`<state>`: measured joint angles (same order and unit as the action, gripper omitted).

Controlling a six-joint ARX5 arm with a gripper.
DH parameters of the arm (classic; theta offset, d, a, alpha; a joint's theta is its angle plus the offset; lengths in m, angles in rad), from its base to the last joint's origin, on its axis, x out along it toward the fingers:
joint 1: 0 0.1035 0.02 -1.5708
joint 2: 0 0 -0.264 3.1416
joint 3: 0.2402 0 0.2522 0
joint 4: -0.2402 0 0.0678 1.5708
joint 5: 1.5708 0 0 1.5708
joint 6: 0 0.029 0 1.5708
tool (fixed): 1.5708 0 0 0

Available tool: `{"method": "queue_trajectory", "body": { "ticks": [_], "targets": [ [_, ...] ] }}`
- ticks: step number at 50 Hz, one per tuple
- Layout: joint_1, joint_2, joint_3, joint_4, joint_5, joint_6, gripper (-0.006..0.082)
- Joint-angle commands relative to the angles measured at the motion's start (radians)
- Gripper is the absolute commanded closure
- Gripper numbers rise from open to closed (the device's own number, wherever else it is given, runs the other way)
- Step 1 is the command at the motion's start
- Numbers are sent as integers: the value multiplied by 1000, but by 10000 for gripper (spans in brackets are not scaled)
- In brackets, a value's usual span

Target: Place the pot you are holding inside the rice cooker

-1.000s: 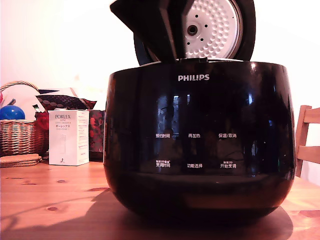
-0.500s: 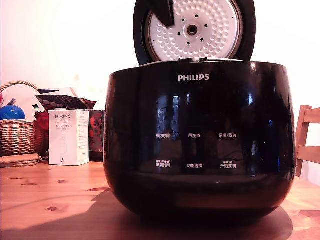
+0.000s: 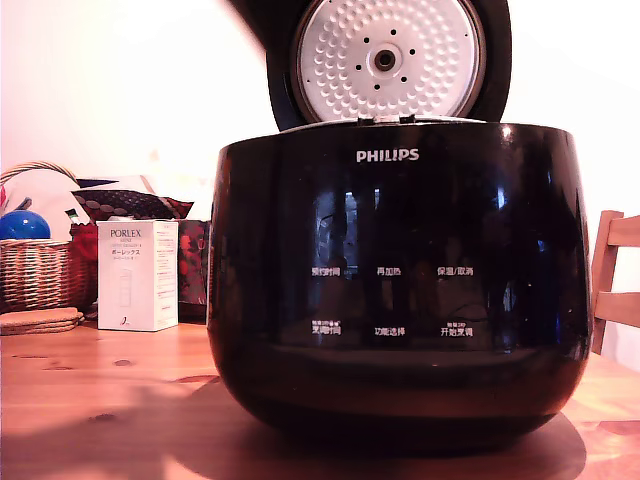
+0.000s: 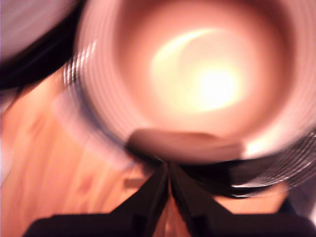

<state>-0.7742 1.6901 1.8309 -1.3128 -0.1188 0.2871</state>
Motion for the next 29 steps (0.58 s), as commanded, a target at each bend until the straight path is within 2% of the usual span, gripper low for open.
{"method": "queue_trajectory", "body": {
  "ticks": [1,7,13,29],
  "targets": [
    [43,-26,2,2,-24,-78,787],
    [128,-31,2,4,-70,-134,787],
    [208,-33,2,3,-101,-142,787],
    [354,-36,2,3,-107,-141,787]
  ]
}}
